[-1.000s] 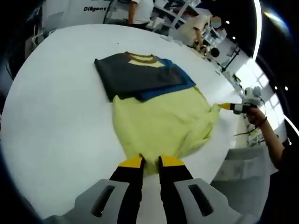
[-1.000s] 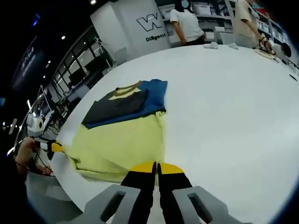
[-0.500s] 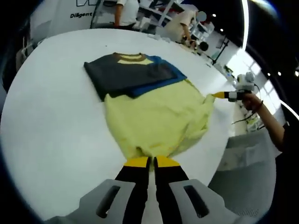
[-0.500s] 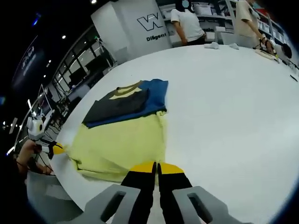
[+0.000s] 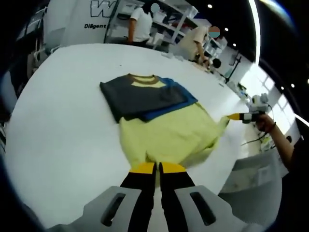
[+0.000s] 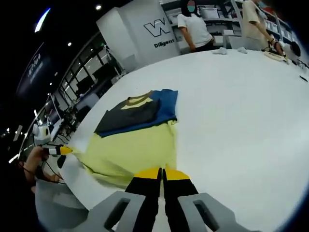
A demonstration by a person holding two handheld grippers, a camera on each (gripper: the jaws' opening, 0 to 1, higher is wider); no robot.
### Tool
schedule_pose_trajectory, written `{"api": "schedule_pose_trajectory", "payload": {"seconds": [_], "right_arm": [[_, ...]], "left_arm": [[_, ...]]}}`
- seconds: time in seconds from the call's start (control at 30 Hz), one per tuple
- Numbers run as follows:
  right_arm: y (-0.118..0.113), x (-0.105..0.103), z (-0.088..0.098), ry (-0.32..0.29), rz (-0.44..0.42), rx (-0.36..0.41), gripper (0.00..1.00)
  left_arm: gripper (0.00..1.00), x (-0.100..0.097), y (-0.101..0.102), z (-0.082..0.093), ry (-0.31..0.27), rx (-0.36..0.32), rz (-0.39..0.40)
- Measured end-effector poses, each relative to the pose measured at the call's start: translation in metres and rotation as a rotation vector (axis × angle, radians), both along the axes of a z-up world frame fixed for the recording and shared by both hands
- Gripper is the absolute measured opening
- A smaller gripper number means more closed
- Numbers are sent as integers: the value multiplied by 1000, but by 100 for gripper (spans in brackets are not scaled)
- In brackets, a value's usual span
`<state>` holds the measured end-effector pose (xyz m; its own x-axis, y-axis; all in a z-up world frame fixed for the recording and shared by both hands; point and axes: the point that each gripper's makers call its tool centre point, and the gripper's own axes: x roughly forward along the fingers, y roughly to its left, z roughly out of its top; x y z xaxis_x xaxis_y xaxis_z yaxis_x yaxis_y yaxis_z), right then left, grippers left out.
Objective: Fold the garment on the visible template until the final outline fits inside the template.
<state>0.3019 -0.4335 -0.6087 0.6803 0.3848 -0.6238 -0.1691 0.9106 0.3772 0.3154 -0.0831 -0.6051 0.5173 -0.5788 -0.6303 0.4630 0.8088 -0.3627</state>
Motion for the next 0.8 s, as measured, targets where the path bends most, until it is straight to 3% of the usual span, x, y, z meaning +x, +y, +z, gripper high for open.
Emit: {"api": "schedule_pose_trajectory", "payload": {"seconds": [0.13, 0.23, 0.33, 0.43, 0.47, 0.67, 0.8], "right_arm": [[-1, 7, 33, -89, -64, 129, 0], [-1, 10, 51, -139, -81, 182, 0], [2, 16, 62, -185, -79, 203, 0], [5, 24, 71, -218, -119, 286, 0], [2, 30, 75, -242, -155, 324, 0], [8, 38, 92, -328, -156, 388, 0], [5, 47, 108, -392, -182, 442, 0]], "left_arm": [[0, 8, 6, 22, -59, -33, 70], [0, 13, 7, 36, -101, -71, 105], [0, 21, 9, 45, -135, -102, 145], [0, 28, 11, 51, -153, -133, 184], [0, 33, 12, 57, -170, -172, 222], [0, 41, 12, 68, -234, -166, 218], [0, 54, 14, 80, -265, -226, 254]]}}
